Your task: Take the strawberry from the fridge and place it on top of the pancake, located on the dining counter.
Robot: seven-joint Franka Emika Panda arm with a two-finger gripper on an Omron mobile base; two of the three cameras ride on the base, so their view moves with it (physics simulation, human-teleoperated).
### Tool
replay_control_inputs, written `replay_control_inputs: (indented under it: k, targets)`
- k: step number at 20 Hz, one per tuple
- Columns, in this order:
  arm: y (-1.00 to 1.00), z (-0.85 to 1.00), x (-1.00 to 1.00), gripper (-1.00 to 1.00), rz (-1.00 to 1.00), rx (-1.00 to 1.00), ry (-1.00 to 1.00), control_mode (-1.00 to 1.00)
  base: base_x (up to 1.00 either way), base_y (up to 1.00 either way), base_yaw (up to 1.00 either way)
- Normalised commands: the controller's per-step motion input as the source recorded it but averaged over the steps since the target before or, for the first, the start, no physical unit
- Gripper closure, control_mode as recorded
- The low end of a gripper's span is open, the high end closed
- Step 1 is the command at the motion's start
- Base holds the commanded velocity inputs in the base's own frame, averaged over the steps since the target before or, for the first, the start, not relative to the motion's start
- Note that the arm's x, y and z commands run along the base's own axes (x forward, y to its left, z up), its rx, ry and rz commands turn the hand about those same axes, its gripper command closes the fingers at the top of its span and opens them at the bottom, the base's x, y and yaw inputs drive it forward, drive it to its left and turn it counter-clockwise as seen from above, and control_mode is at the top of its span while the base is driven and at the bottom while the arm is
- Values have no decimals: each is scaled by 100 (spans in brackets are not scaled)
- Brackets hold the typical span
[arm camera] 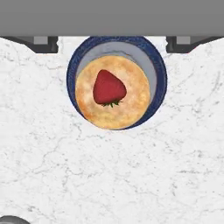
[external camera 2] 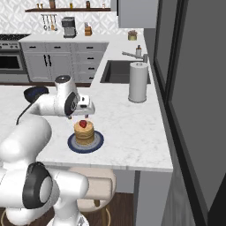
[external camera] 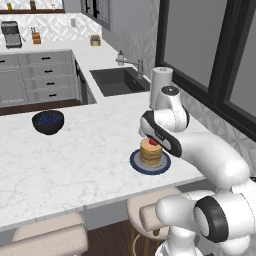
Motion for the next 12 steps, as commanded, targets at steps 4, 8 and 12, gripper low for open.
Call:
replay_control_inputs:
  k: [4,8,12]
  targets:
    - [63,51,-99,-100,2,-11,-1,-100,0,0,0]
    - [93,1,-100,-100,4,-16,0,-100,0,0,0]
    - [100,-1,-100,-100,0,-16,0,-100,0,0,0]
